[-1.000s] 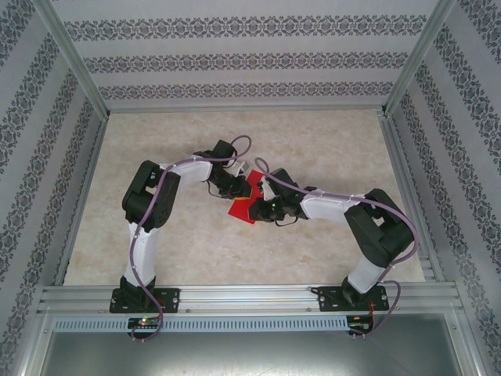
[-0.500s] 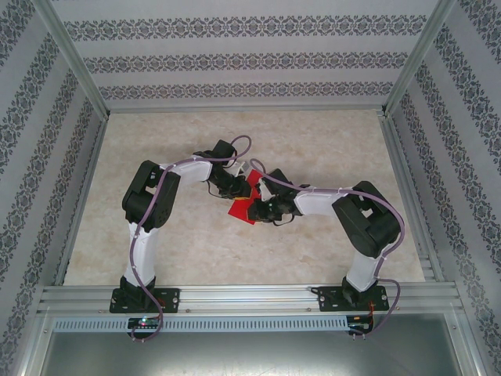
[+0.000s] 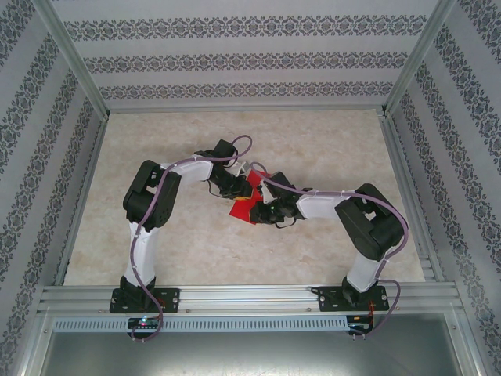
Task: Fold a paper plane with a square sheet of paper (pick it up from the middle)
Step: Fold the triangle a second time at the center of the table.
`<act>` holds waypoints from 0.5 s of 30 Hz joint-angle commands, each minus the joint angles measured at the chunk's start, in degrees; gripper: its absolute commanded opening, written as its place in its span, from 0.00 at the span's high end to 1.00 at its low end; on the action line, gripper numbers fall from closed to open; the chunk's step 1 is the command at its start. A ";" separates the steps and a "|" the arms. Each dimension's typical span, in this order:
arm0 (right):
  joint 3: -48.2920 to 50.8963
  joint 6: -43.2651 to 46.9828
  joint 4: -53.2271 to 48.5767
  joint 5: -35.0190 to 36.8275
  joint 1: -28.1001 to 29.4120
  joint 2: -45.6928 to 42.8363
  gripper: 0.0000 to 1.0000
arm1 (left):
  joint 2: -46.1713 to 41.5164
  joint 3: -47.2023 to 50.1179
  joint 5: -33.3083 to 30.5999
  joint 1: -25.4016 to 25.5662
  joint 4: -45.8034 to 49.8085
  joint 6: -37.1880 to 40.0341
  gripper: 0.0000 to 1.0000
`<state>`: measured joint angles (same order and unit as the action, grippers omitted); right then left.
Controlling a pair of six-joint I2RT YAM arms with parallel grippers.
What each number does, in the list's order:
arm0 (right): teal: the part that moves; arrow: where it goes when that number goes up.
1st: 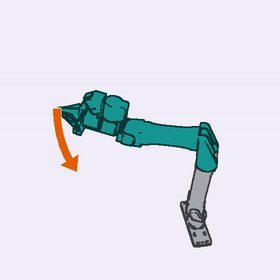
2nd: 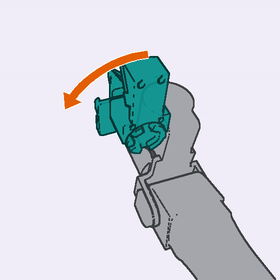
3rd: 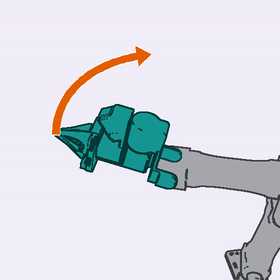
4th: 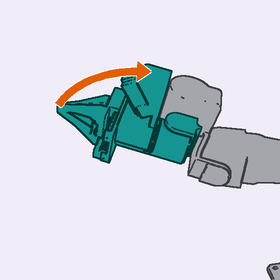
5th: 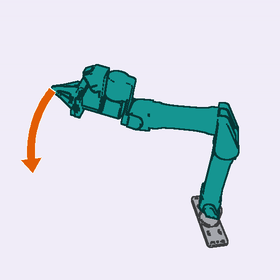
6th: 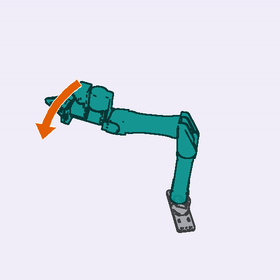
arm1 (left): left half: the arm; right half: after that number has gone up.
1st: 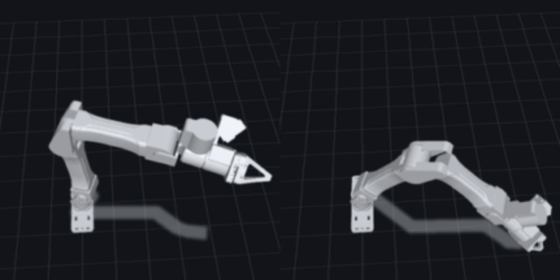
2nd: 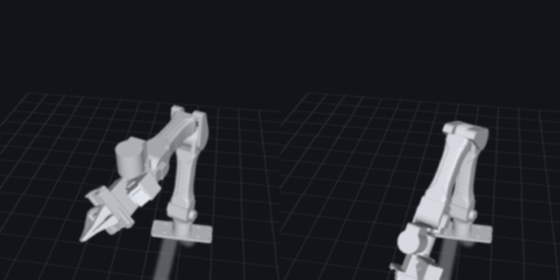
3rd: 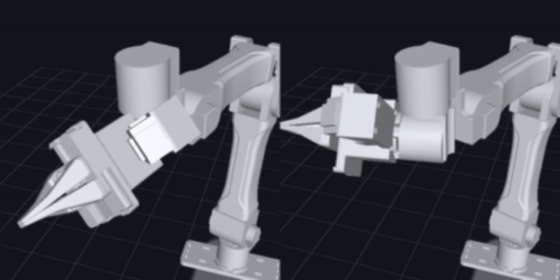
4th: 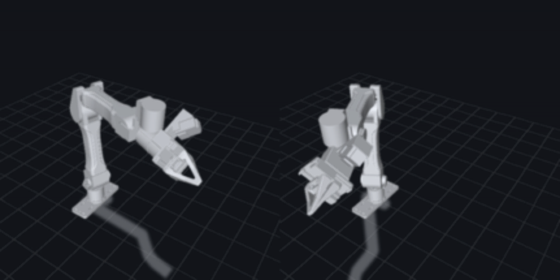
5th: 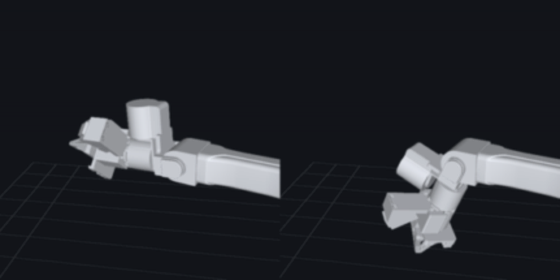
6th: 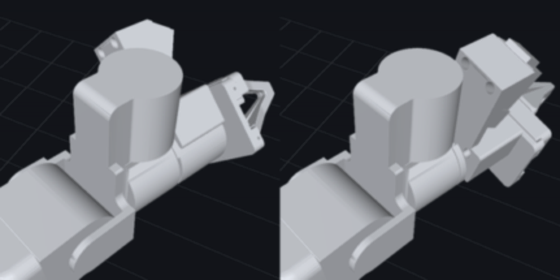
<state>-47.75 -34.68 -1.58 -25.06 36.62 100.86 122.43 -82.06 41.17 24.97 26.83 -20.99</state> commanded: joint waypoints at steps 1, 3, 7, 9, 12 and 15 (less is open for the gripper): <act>3.10 1.28 -7.72 2.28 0.93 0.66 0.84 | 2.59 -0.88 -4.17 -1.39 1.52 0.34 0.76; 3.35 1.21 -7.56 2.30 1.10 0.70 0.84 | 2.86 -1.37 -4.17 -1.65 1.55 0.45 0.76; 3.93 1.28 -7.51 2.38 1.34 0.35 0.85 | 3.50 -2.44 -4.56 -2.57 1.91 0.68 0.75; 3.99 1.47 -7.76 2.51 1.32 0.31 0.84 | 3.42 -3.04 -4.60 -3.04 2.07 0.61 0.75; 3.90 1.80 -8.25 2.64 1.43 0.46 0.85 | 3.43 -3.89 -4.60 -3.56 2.43 0.75 0.75; 3.81 1.89 -8.26 2.69 1.68 0.57 0.85 | 3.61 -4.98 -4.67 -4.11 3.21 1.12 0.75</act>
<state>-46.68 -34.11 -0.30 -24.18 37.01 100.29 124.03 -85.36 41.12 22.96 28.80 -20.99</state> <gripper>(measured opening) 0.154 0.250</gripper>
